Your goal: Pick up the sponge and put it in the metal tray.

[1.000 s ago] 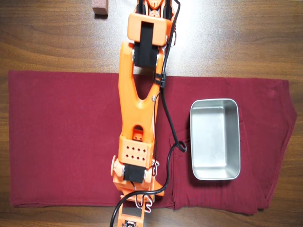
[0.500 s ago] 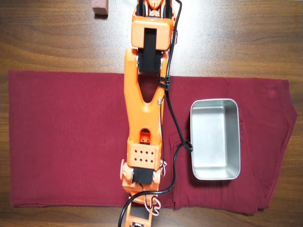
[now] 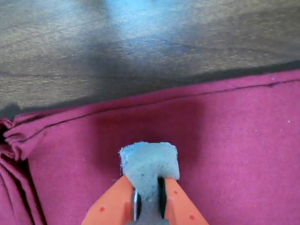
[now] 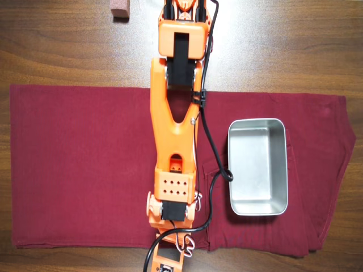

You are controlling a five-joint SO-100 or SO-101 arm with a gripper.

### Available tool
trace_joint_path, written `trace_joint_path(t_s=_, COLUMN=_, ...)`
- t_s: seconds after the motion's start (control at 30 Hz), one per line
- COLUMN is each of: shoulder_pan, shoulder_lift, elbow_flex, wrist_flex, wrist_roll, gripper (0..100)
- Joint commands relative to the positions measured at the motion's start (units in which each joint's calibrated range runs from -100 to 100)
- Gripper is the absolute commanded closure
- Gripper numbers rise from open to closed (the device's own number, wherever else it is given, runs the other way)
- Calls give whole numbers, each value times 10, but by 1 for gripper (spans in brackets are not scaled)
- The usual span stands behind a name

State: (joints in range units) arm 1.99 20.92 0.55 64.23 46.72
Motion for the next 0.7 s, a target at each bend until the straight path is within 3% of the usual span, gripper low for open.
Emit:
trace_joint_path(t_s=0.0, shoulder_pan=-6, shoulder_lift=-2, elbow_flex=-12, wrist_flex=-24, wrist_roll=5, gripper=85)
trace_joint_path(t_s=0.13, shoulder_pan=-8, shoulder_lift=5, elbow_flex=-14, wrist_flex=-64, wrist_roll=11, gripper=74)
trace_joint_path(t_s=0.3, shoulder_pan=-7, shoulder_lift=-52, elbow_flex=-12, wrist_flex=-7, wrist_roll=17, gripper=67)
trace_joint_path(t_s=0.67, shoulder_pan=35, shoulder_lift=-81, elbow_flex=29, wrist_flex=22, wrist_roll=32, gripper=65)
